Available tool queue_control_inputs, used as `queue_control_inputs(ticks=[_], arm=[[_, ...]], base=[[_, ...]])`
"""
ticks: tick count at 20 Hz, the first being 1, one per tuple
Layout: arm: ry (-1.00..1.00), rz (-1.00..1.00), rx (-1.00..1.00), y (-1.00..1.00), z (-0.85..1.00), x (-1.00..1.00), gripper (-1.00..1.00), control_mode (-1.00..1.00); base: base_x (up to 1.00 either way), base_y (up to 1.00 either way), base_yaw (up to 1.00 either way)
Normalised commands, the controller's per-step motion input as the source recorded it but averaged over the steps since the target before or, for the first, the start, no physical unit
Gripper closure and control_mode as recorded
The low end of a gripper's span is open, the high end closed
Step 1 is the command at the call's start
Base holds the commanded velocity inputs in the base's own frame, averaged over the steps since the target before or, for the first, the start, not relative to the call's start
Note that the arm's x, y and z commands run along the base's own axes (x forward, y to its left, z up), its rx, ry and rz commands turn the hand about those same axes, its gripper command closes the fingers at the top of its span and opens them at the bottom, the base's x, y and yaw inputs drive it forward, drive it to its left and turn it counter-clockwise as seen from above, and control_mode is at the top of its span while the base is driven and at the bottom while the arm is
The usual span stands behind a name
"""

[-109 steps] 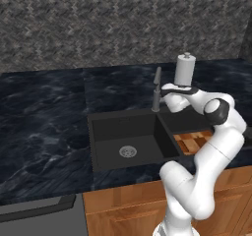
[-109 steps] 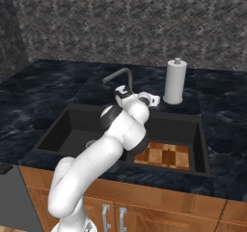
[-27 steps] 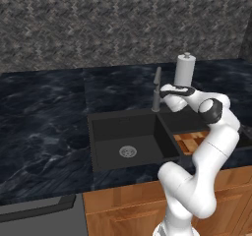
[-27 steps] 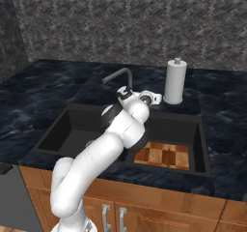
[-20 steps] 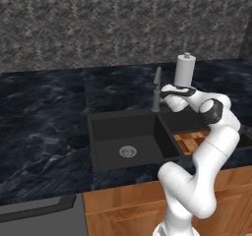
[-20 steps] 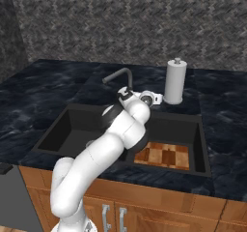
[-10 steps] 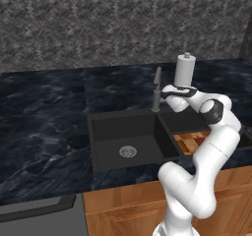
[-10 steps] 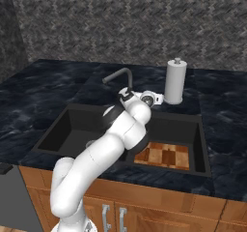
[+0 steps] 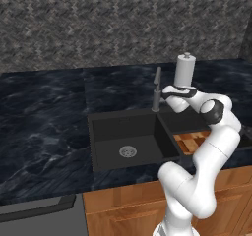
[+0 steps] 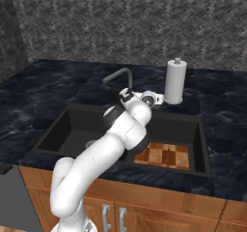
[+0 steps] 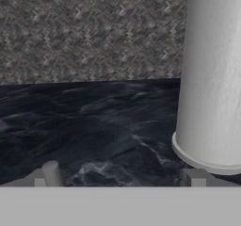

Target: Turn on the sink faucet with hot water and rinse the cutting board for ten seconds, then turn off the faucet. Push the cutting board to reach the water if necessary.

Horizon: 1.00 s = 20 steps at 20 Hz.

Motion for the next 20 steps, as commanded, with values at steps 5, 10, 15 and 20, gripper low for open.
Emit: queue_control_inputs(ticks=[5,10,15,20], arm=[[0.00,0.00,0.00,-0.06,0.00,0.00,-1.00,-1.00],[0.00,0.00,0.00,-0.01,0.00,0.00,-1.00,-1.00],[0.00,0.00,0.00,0.00,0.00,0.02,-1.00,-1.00],[0.00,0.00,0.00,0.00,0.00,0.04,-1.00,-1.00]], base=[[0.00,0.00,0.00],[0.00,0.00,0.00],[0.00,0.00,0.00],[0.00,0.00,0.00]])
